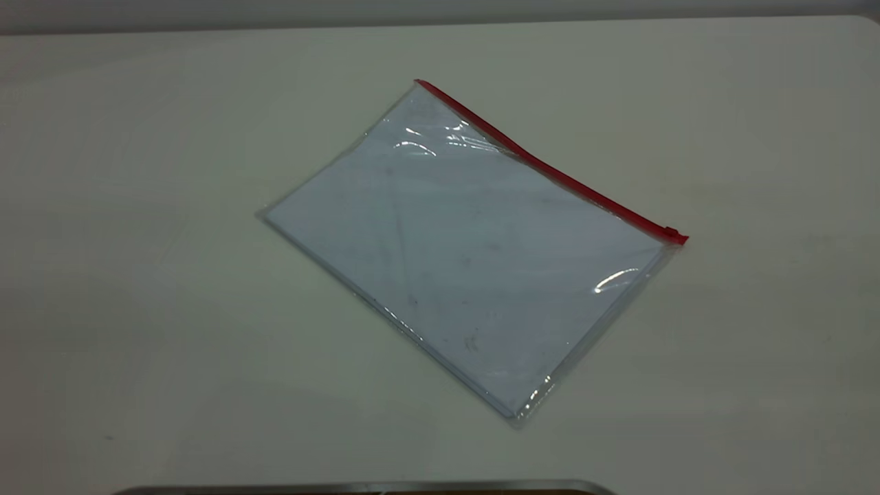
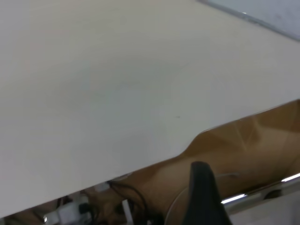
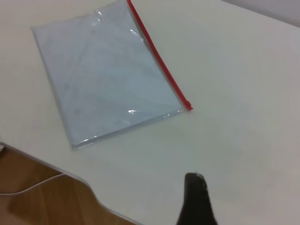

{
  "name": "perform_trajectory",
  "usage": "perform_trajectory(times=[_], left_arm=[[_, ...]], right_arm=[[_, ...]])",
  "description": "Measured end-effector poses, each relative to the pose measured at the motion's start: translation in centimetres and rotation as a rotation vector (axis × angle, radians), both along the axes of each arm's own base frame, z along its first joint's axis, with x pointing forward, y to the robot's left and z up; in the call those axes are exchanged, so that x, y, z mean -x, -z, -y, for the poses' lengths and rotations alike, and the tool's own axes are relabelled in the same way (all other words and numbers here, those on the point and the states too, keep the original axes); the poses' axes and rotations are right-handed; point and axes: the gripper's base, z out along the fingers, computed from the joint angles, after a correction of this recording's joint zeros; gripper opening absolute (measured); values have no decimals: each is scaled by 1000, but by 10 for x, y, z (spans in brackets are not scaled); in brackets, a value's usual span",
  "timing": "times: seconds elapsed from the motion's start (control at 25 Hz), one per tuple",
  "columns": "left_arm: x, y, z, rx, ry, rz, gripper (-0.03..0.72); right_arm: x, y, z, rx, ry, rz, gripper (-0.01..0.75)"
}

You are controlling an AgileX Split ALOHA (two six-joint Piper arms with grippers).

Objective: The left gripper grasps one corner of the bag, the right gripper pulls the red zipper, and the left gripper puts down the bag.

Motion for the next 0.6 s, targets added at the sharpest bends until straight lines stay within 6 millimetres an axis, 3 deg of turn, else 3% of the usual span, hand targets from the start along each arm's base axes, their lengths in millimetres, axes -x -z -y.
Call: perform_trajectory(times=[0.2,0.6], left_arm=[[9,17,-2,8,5,19,577],[12,17,-2,12,5,36,577]], right_arm=[[0,0,0,-2,-1,0,586],[0,0,0,-4,-2,1,586]])
